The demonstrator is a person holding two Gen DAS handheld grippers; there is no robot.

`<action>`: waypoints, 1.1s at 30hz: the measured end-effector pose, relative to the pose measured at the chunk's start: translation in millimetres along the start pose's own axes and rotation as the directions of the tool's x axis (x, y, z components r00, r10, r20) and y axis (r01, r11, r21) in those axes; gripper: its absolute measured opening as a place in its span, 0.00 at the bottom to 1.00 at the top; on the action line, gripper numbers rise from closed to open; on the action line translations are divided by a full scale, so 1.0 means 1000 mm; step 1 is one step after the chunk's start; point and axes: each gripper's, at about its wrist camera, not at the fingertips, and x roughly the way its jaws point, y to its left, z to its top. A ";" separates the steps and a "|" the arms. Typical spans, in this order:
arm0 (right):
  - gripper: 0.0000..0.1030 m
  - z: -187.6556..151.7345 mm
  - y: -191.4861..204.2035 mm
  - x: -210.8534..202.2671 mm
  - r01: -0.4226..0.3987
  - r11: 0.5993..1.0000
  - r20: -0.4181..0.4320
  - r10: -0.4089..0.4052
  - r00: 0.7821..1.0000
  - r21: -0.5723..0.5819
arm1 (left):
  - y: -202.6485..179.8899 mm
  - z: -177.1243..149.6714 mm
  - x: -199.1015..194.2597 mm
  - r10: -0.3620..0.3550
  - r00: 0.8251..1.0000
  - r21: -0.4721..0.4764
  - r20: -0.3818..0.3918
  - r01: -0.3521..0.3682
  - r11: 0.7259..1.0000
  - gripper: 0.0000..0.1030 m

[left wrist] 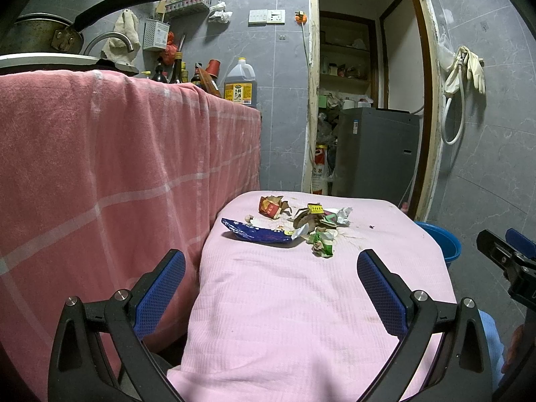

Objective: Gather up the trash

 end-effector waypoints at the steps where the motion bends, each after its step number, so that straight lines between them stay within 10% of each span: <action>1: 1.00 0.000 0.000 0.000 0.000 1.000 0.000 0.000 1.000 0.001 | 0.000 0.000 0.000 0.001 1.000 0.001 0.000 -0.001 1.000 0.98; 33: 1.00 0.027 0.015 0.004 0.043 0.994 0.148 -0.027 0.989 -0.104 | 0.002 0.022 0.016 0.005 0.998 -0.004 0.070 -0.004 1.000 0.98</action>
